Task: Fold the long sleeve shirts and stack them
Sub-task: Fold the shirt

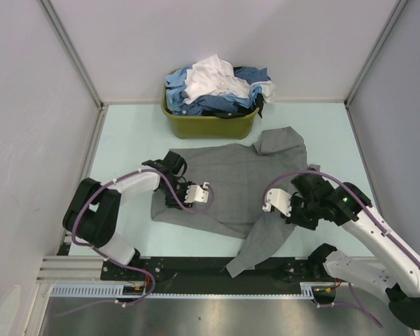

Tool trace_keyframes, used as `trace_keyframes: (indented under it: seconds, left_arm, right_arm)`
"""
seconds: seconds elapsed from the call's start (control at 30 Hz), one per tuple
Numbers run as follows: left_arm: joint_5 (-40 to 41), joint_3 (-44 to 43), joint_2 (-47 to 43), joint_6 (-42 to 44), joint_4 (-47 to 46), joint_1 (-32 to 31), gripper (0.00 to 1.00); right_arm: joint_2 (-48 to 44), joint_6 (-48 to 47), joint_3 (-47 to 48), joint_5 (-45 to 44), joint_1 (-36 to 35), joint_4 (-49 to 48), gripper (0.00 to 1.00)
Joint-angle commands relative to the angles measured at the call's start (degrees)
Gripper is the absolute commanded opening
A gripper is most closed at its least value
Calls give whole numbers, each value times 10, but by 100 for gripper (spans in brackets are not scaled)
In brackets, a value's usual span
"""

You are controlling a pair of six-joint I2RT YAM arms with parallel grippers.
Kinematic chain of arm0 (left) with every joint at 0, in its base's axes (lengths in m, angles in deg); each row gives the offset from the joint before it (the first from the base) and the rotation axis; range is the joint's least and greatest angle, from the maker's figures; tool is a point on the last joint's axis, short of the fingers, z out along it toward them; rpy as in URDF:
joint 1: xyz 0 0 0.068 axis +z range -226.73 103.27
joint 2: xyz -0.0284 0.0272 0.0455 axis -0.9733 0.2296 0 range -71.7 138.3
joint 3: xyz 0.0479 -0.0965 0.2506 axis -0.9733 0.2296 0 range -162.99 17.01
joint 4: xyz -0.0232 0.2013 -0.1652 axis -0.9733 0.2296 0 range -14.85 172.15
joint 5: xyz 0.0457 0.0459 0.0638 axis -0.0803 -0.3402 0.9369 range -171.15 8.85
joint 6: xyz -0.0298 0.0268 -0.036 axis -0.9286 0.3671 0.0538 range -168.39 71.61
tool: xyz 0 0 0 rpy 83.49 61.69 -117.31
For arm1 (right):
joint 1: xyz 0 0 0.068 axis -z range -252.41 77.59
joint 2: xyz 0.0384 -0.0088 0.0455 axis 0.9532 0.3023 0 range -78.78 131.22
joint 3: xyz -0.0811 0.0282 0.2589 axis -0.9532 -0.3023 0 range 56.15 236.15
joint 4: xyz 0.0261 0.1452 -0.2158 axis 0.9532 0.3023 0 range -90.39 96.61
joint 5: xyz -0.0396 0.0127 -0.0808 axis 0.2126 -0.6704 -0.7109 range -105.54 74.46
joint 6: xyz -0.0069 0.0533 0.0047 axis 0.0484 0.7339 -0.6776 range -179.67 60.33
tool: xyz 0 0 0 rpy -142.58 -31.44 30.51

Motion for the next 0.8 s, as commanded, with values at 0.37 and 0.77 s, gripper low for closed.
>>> trace_keyframes:
  seconds: [0.37,0.77]
  left_arm:
    - [-14,49,-107,-20,48,-20,0]
    - [-11,47,-174,-57,24,-20,0]
  right_arm:
    - [-31,46,37,-20,-6,100,0]
    - [-50,63,34,-24,-6,97,0]
